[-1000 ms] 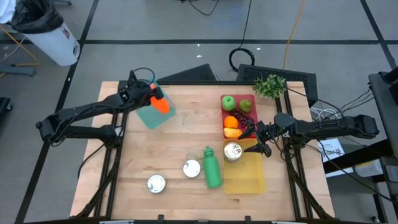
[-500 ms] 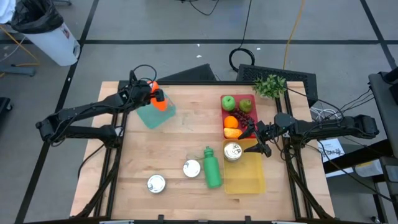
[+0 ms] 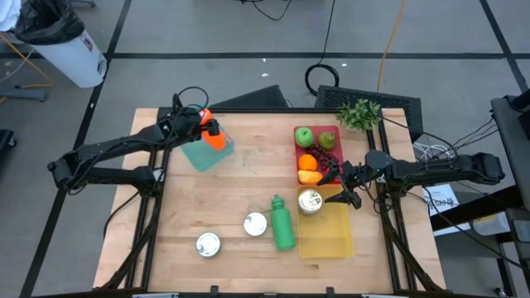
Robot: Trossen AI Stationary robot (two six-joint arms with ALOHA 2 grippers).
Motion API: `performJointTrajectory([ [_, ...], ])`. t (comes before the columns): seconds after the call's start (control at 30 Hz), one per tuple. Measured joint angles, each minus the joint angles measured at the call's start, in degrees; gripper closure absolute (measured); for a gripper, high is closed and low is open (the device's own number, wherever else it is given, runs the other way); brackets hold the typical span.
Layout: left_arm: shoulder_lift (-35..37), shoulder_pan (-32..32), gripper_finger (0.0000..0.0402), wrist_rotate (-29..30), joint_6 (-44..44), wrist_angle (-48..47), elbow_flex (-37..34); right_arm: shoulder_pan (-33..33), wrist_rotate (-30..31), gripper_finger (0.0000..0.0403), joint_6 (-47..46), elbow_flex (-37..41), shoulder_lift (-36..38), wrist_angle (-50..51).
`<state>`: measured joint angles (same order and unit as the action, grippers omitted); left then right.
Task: Pick & Place Food Item
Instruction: Put the orange tumbler into the blue bin
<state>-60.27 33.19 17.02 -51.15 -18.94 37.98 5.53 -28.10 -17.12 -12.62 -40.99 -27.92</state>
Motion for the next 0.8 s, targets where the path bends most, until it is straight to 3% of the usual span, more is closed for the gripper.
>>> performJointTrajectory([
  [0.27,-0.1,0.0,0.0014,-1.1,3.0,-0.3,0.0,0.0,0.0,0.0094,0.0,0.0,0.0,0.1],
  [0.5,-0.1,0.0,0.0013,-8.9,7.5,-2.2,0.0,0.0,0.0,0.0094,0.0,0.0,0.0,0.2],
  [0.67,-0.1,0.2,0.0013,-4.0,3.4,-3.4,0.0,0.0,0.0,0.0094,0.0,0.0,0.0,0.2],
  [0.8,-0.1,1.3,0.0012,-5.7,3.3,-3.4,0.0,0.0,0.0,0.0094,-0.1,0.0,0.0,0.5],
])
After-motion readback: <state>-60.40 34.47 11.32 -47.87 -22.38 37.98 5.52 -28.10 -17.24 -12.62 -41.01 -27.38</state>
